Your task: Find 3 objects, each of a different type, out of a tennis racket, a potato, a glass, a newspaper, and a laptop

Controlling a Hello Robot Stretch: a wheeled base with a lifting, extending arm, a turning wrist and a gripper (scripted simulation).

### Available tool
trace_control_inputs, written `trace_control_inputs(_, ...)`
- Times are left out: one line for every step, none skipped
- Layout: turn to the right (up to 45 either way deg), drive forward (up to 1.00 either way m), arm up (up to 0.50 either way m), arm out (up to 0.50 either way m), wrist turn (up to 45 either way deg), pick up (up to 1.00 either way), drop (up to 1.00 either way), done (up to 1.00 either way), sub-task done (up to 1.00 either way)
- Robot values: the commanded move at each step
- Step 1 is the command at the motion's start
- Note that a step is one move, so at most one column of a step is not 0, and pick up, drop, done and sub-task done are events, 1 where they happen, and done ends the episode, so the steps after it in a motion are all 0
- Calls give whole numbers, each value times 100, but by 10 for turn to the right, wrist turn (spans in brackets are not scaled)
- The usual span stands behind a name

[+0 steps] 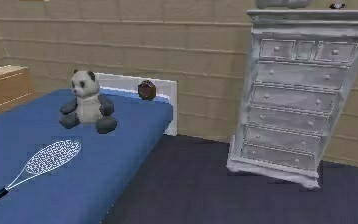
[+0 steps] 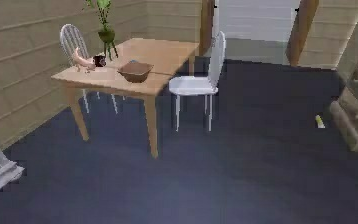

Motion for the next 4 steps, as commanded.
trace_control_inputs(450,0,0,0,0,0,0,0,0)
trace_control_inputs(450,0,0,0,0,0,0,0,0)
trace_control_inputs(390,0,0,0,0,0,0,0,0)
trace_control_inputs(0,100,0,0,0,0,0,0,0)
